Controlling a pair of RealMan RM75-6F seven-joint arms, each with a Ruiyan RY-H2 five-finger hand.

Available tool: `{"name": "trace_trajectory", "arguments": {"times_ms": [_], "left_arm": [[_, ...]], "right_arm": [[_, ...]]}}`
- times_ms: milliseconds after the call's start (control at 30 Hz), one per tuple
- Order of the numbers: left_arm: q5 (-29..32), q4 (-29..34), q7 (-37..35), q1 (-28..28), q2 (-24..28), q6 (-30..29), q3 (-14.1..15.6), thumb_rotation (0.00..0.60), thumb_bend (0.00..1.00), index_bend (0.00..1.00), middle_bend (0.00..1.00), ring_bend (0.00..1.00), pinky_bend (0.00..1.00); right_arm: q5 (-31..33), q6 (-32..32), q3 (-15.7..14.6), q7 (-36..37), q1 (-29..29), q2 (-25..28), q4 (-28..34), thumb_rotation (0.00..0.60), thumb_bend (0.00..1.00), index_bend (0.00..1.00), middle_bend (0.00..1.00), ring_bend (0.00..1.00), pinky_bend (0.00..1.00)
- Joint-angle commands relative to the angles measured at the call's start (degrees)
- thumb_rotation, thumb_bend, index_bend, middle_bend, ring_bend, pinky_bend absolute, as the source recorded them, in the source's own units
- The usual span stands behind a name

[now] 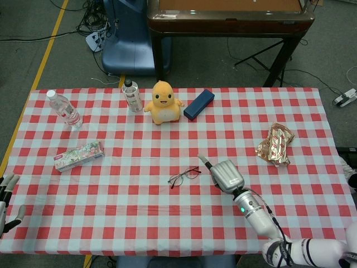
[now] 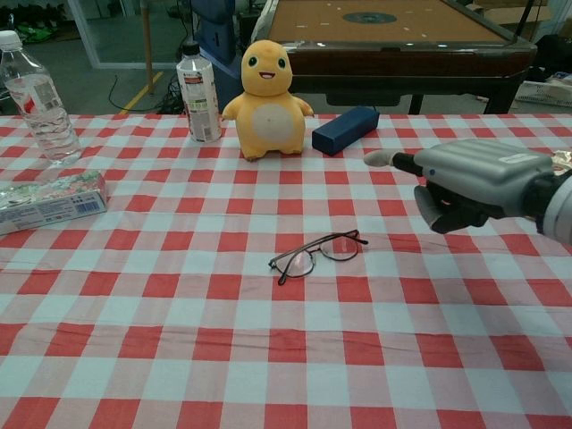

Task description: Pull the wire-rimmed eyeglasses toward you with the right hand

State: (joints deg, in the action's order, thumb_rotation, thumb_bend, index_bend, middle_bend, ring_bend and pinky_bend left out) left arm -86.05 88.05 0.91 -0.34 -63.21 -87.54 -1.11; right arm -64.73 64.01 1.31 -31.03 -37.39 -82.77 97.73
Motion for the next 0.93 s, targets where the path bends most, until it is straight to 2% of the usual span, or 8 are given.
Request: {"name": "trace_trajectory", "arguments": {"times_ms": [33,200,300,433,533,733,933], "left_arm": [[-0.04,0.05,0.22,-0.23,-0.05,0.24,-0.06,0.6,0.45,0.0,0.0,0.01,0.0],[-0.8,0.24,1.27,-1.03,-0.32,1.01,0.09,0.6,0.45,0.0,0.0,0.01,0.0],[-1.07,0.55,1.61,-1.37,-0.4,1.1,-0.02,0.6,0.45,0.0,0.0,0.01,0.0],[-1.18,1.07,1.95,-1.78,-0.47,1.34,-0.14,0.6,0.45,0.0,0.0,0.01,0.0],[-1.11,1.42,2.02,-1.9,-0.6,1.4,-0.18,0.6,0.45,0.0,0.0,0.01,0.0],[-1.03,1.78,2.02,-1.96,-0.55,1.18,-0.26,0.6,0.45,0.0,0.0,0.01,0.0],[-0.95,1.82,1.94,-2.03,-0.72,1.18,-0.23,0.6,0.45,0.0,0.0,0.01,0.0]], "right_arm": [[-3.46,5.38,-1.93,2.52,4.56,5.74,3.47,0.6,0.79,0.0,0.84,0.84,0.85],[-6.4,10.11,-3.7,5.82,9.3,10.92,5.65,0.6,0.75,0.0,0.68,0.7,0.73],[-8.19,12.15,-4.66,7.66,11.62,13.01,6.13,0.6,0.74,0.0,0.56,0.57,0.68],[-10.93,16.2,-5.76,10.09,15.5,15.44,6.05,0.6,0.73,0.0,0.39,0.4,0.57],[-13.14,19.55,-6.32,12.04,18.4,16.43,5.44,0.6,0.73,0.0,0.3,0.3,0.48],[-17.38,25.11,-7.06,15.51,23.41,17.55,3.36,0.6,0.73,0.0,0.25,0.26,0.44],[-18.61,25.93,-6.53,16.32,25.66,17.85,2.81,0.6,0.73,0.0,0.25,0.26,0.44]]}}
